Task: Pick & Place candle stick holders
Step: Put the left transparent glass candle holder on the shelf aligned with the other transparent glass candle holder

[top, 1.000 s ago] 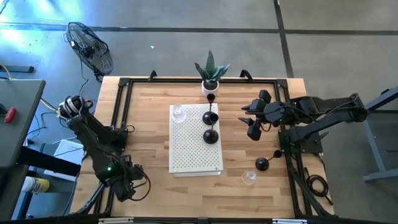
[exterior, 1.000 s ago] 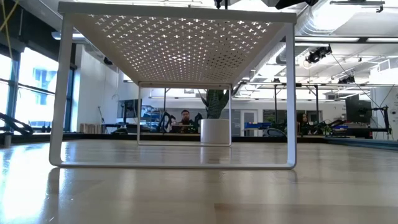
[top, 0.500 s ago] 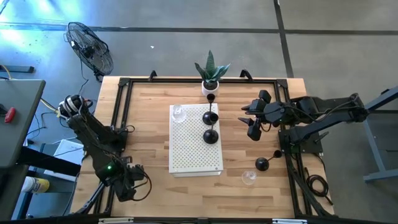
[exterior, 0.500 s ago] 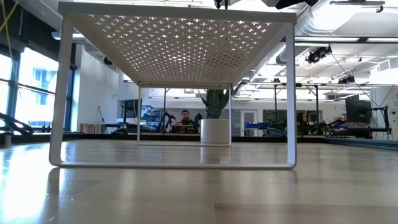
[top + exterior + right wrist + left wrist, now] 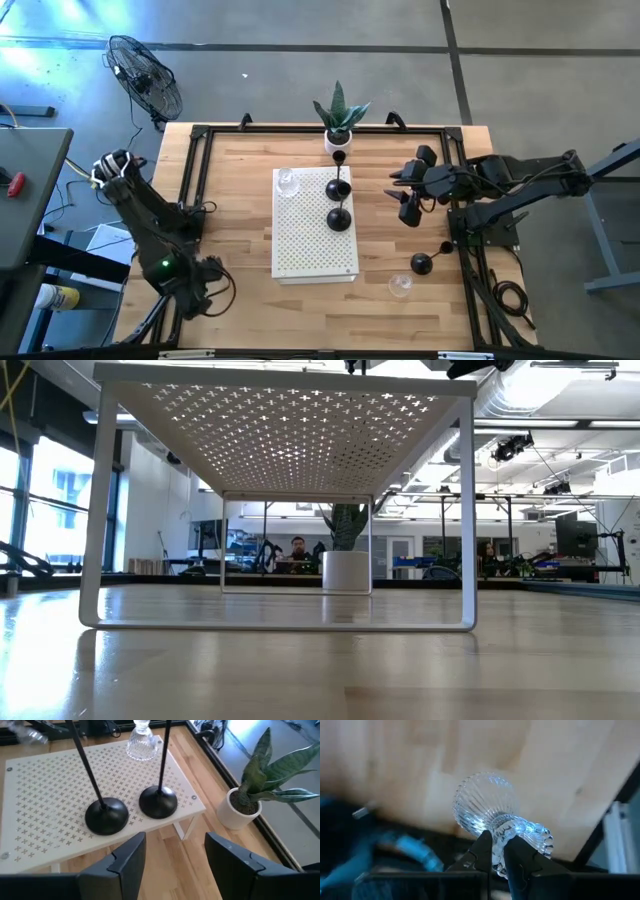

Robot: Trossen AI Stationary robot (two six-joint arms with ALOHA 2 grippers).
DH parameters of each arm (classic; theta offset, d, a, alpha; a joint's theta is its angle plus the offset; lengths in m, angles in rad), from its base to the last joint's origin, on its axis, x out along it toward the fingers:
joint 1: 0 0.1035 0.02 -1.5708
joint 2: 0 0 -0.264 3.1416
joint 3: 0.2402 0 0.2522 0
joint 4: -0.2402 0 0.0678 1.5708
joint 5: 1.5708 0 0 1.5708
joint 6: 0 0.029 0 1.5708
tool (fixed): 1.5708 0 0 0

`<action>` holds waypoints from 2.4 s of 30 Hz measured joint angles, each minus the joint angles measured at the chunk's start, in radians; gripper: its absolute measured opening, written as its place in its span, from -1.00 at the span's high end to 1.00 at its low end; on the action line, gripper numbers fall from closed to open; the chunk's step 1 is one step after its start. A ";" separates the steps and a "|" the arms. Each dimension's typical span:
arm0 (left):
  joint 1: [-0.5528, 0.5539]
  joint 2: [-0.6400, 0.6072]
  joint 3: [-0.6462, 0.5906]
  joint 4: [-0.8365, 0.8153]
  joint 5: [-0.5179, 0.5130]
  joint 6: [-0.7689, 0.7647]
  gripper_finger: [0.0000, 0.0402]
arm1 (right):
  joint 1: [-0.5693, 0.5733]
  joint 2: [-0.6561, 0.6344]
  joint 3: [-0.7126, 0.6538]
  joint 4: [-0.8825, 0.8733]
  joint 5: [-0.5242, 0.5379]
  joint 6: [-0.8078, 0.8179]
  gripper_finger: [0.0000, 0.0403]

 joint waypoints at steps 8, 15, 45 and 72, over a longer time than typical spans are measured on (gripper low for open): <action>0.048 -0.013 0.304 -0.317 -0.030 -0.029 0.89 | 0.017 0.000 0.000 -0.019 -0.005 -0.010 0.03; 0.175 -0.013 0.532 -0.342 -0.095 0.111 0.89 | 0.050 0.000 0.000 -0.026 -0.002 -0.008 0.03; 1.049 0.143 0.855 -0.344 0.149 1.343 0.89 | 0.097 0.000 0.000 -0.035 0.104 0.027 0.03; 1.059 0.274 0.853 -0.345 0.151 1.518 0.89 | 0.097 0.000 0.000 -0.048 0.150 0.054 0.03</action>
